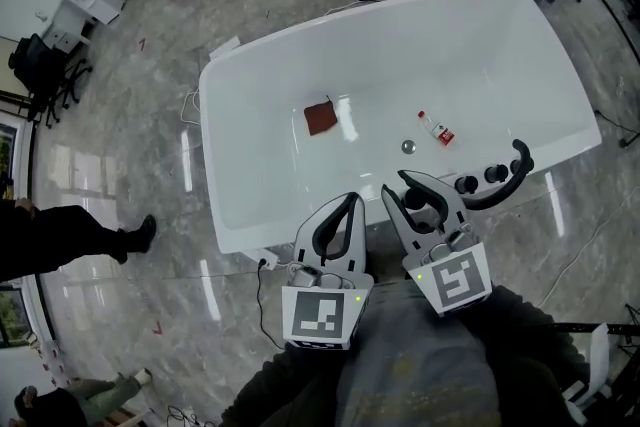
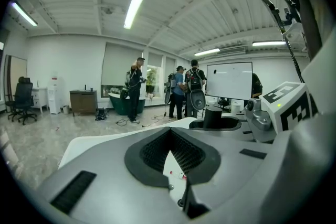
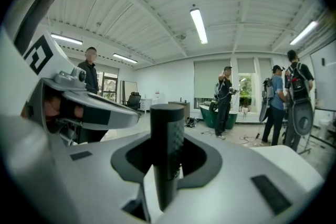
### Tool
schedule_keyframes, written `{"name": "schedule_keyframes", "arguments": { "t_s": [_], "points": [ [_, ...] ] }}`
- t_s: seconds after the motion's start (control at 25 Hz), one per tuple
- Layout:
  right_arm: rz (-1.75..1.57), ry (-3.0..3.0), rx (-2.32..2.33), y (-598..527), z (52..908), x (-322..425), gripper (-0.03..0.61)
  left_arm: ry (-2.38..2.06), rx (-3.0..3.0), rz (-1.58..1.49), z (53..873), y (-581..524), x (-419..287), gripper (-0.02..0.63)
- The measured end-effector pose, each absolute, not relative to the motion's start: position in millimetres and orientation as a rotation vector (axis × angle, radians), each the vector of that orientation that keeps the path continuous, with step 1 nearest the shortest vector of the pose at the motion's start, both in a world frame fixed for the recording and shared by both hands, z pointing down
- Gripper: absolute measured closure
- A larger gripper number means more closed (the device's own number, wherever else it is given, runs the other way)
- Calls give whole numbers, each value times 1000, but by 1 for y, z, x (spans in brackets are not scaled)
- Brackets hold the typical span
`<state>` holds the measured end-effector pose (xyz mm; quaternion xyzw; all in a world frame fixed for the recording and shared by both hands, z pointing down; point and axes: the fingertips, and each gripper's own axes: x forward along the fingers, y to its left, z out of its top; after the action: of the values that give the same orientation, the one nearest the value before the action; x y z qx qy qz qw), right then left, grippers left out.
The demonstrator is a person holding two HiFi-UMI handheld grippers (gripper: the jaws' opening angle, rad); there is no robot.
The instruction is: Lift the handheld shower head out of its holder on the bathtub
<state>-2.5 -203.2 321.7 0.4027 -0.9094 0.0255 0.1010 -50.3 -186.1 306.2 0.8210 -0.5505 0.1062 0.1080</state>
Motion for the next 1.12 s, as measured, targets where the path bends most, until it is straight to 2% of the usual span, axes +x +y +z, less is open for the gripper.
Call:
{"name": "schedule_keyframes", "arguments": {
  "t_s": [0.76, 1.12],
  "points": [
    [28, -2741, 1147, -199, 277, -6, 469, -1711, 2444, 228, 268, -182, -54, 611],
    [-61, -2825, 1169, -195, 218, -8, 469, -1782, 2481, 148, 227, -181, -62, 611]
  ]
}}
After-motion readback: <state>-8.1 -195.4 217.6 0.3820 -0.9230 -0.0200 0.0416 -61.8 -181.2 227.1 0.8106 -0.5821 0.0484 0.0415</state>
